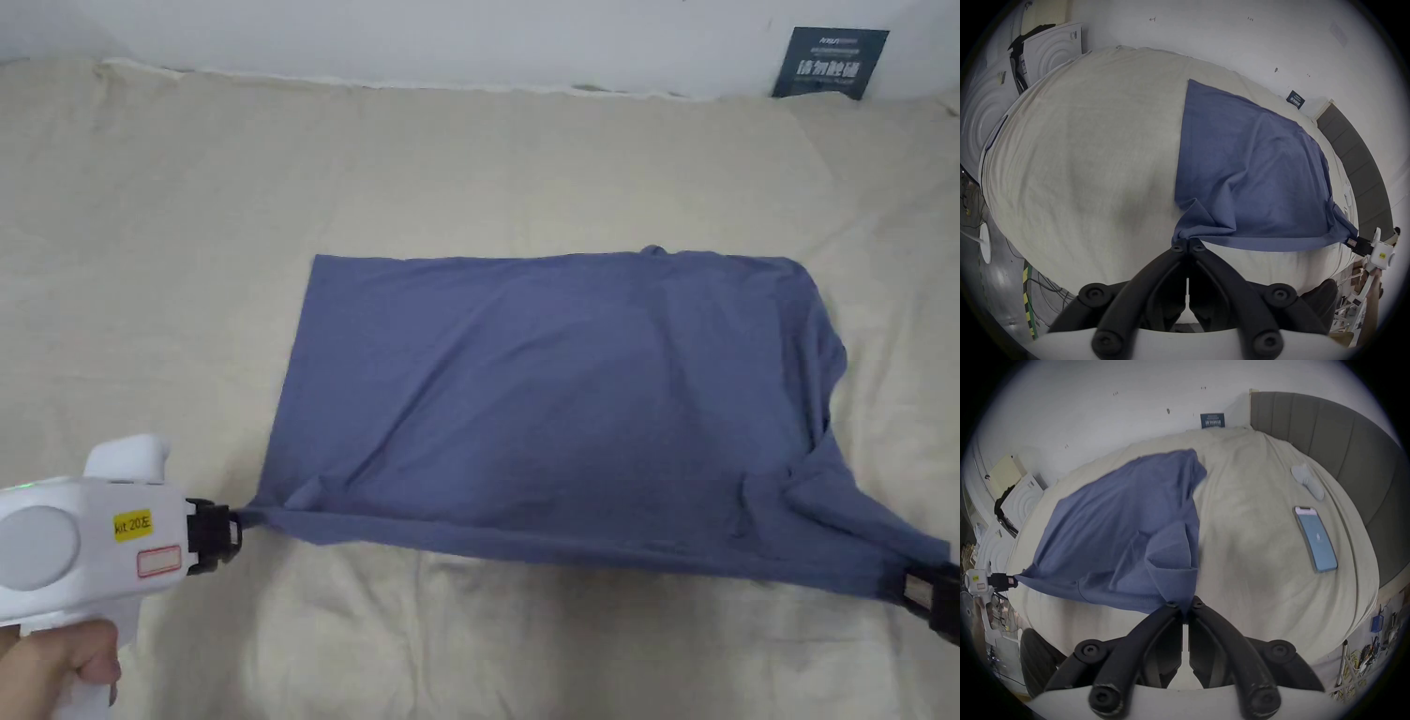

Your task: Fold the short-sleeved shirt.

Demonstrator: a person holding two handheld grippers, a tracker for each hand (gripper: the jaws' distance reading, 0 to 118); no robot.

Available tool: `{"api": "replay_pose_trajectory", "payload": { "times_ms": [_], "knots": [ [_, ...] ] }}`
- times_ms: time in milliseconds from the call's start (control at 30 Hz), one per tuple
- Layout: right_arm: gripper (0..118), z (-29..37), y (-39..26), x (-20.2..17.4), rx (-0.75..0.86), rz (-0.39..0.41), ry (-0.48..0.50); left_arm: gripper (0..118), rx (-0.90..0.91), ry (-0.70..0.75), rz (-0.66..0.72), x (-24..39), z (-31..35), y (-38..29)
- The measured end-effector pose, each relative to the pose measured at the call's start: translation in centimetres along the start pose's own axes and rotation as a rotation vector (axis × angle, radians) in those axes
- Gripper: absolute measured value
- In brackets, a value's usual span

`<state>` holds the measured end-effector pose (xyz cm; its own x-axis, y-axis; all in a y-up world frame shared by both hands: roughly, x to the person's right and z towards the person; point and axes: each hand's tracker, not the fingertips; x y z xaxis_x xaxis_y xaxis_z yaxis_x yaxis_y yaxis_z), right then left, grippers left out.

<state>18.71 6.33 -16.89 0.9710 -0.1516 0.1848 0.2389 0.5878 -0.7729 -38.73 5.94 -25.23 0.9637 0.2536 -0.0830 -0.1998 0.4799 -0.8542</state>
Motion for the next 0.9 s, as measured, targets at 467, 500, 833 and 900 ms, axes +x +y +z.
{"api": "replay_pose_trajectory", "payload": {
  "times_ms": [467,500,833,900],
  "knots": [
    [2,-7.9,13.1,-3.3,-0.022,0.077,-0.061,0,0.008,-0.007,-0.02,2.0,-5.5,10.7],
    [2,-9.0,13.6,-3.3,-0.041,0.077,-0.063,0,0.001,0.0,-0.016,2.2,-6.3,11.3],
    [2,-15.4,16.8,-3.3,-0.145,0.026,-0.089,0,-0.074,0.024,-0.009,3.4,-11.0,15.1],
    [3,-16.0,17.2,-3.0,-0.168,-0.005,-0.084,0,-0.081,0.025,-0.013,3.5,-11.3,15.3]
  ]
}}
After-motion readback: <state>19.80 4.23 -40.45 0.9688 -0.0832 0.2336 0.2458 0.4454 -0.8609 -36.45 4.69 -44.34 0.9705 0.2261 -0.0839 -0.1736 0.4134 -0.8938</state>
